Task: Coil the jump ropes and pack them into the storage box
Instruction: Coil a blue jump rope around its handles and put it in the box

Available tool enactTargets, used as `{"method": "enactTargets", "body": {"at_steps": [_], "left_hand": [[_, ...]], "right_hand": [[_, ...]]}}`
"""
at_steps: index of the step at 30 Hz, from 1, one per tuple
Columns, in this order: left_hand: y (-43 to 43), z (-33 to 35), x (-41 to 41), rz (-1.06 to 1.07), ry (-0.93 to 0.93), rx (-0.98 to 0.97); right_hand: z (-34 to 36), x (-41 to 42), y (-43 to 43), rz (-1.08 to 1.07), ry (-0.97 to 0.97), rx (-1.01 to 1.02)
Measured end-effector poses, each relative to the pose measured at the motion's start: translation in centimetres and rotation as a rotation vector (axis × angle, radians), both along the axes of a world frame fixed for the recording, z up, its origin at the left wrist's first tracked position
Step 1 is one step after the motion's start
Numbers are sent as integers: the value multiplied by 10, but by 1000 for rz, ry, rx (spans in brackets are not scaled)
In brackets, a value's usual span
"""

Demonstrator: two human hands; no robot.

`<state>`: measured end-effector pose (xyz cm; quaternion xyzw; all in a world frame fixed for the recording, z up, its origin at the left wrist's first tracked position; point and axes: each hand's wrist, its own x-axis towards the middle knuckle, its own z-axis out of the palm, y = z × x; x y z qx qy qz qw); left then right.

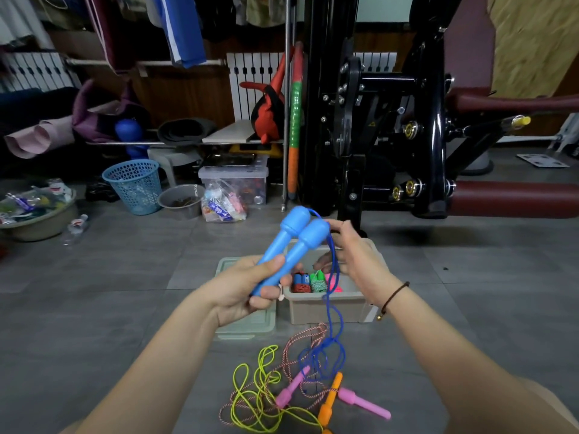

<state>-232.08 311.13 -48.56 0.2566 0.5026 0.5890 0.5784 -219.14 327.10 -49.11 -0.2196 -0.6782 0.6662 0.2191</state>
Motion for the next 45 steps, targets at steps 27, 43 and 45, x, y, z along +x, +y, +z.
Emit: {"method": "enactTargets", "body": {"at_steps": [27, 43, 45], "left_hand": [[-4, 10, 15, -455, 1037, -29], [13, -25, -27, 506, 787, -223], [14, -27, -22, 425, 1074, -316]], "right_hand": [[-6, 19, 6, 242, -322, 348], [12, 25, -29, 361, -339, 350], [20, 29, -27, 343, -321, 346]]}}
